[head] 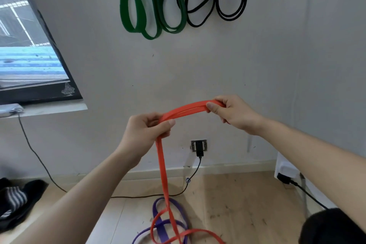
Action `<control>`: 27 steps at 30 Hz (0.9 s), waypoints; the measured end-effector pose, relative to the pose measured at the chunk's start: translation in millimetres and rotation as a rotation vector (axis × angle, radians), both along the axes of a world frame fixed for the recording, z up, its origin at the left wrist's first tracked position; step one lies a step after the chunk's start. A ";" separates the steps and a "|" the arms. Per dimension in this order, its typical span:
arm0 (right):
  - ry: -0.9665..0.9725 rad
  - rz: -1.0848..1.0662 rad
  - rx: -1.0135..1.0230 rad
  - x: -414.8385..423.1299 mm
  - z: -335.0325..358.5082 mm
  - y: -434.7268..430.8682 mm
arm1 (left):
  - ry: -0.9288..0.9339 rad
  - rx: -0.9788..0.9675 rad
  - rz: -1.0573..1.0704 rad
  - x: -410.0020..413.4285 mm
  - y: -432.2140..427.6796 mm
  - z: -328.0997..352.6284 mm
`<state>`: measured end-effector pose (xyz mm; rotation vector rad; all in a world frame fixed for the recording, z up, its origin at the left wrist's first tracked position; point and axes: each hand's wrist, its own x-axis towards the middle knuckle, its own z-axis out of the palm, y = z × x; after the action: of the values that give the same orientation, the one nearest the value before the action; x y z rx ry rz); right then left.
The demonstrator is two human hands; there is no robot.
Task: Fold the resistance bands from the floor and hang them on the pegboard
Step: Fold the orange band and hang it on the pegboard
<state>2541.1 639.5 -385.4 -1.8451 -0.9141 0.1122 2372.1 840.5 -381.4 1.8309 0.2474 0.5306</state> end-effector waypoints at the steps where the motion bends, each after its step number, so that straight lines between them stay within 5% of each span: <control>1: 0.029 -0.004 -0.003 1.6 -2.3 -0.6 | -0.004 -0.035 -0.008 -2.2 1.2 1.9; 11: 0.268 0.268 -0.210 9.3 -15.3 -6.7 | -0.008 0.222 0.055 -16.0 24.9 8.8; 17: 0.130 0.444 -0.562 -9.4 -16.7 1.3 | 0.004 0.169 -0.030 -12.6 10.2 5.3; 24: 0.253 0.469 -0.048 -44.2 0.6 30.5 | -0.020 0.189 -0.071 -1.3 -7.3 -3.1; 27: 0.255 0.358 -0.015 -46.3 1.8 33.8 | -0.038 0.201 -0.070 0.6 -7.2 -4.1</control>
<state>2494.7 673.3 -383.5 -1.6183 -1.0528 0.5638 2372.7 833.3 -385.5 2.0144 0.1066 0.5567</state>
